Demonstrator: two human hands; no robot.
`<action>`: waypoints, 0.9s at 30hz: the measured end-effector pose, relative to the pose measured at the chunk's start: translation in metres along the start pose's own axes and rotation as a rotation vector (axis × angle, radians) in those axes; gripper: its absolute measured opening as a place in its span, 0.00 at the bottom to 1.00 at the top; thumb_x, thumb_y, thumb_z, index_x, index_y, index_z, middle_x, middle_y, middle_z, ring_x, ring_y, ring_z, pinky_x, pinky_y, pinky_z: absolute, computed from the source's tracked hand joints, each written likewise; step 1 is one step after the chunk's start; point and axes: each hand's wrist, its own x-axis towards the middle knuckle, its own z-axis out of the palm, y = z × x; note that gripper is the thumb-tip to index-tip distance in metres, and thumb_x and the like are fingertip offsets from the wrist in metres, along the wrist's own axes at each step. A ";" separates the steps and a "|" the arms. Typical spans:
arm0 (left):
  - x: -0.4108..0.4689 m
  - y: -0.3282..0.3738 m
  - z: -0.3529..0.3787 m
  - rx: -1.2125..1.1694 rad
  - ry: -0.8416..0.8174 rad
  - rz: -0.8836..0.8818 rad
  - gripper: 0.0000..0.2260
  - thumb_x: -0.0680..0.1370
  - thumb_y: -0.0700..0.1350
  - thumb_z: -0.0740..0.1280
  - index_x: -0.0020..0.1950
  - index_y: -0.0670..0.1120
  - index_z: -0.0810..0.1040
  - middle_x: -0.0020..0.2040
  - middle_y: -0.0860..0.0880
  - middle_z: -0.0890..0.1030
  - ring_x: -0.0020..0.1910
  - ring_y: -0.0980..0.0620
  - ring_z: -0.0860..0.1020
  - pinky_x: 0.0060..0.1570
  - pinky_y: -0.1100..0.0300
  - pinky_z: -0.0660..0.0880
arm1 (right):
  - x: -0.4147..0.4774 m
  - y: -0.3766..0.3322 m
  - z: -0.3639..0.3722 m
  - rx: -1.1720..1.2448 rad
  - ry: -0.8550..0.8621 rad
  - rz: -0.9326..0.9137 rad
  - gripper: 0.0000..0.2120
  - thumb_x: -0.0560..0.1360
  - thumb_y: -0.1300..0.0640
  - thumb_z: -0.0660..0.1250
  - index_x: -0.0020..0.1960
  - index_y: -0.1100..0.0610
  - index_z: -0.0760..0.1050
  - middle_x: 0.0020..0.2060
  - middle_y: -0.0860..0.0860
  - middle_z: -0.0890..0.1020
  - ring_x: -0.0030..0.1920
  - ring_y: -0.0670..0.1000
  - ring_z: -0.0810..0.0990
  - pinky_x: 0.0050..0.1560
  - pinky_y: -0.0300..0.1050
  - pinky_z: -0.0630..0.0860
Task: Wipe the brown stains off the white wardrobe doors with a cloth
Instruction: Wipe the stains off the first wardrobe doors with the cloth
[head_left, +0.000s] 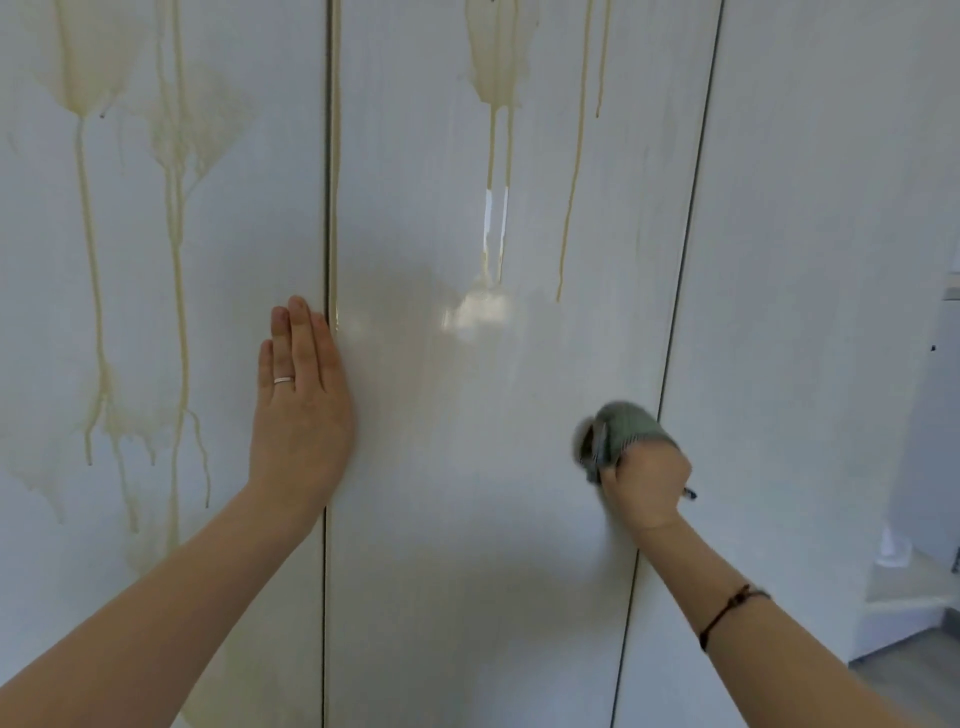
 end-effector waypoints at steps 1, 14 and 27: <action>0.000 -0.001 0.001 -0.001 0.001 0.005 0.22 0.82 0.30 0.35 0.77 0.28 0.40 0.78 0.28 0.41 0.78 0.30 0.42 0.77 0.37 0.49 | 0.024 -0.002 -0.004 0.002 0.046 0.039 0.12 0.63 0.57 0.68 0.24 0.55 0.68 0.20 0.54 0.71 0.21 0.57 0.73 0.25 0.41 0.64; -0.002 -0.013 -0.001 -0.010 0.067 0.081 0.24 0.82 0.33 0.44 0.78 0.30 0.47 0.79 0.31 0.47 0.79 0.32 0.49 0.76 0.38 0.57 | 0.105 -0.127 -0.019 0.058 0.129 -0.566 0.12 0.55 0.55 0.75 0.24 0.54 0.71 0.20 0.49 0.69 0.20 0.53 0.68 0.29 0.33 0.54; 0.000 -0.007 -0.001 0.050 0.077 0.051 0.24 0.81 0.33 0.44 0.78 0.29 0.49 0.79 0.30 0.48 0.79 0.31 0.50 0.75 0.38 0.58 | 0.184 -0.151 -0.039 0.195 0.333 -0.028 0.08 0.70 0.52 0.61 0.34 0.49 0.64 0.25 0.44 0.65 0.27 0.51 0.66 0.28 0.39 0.49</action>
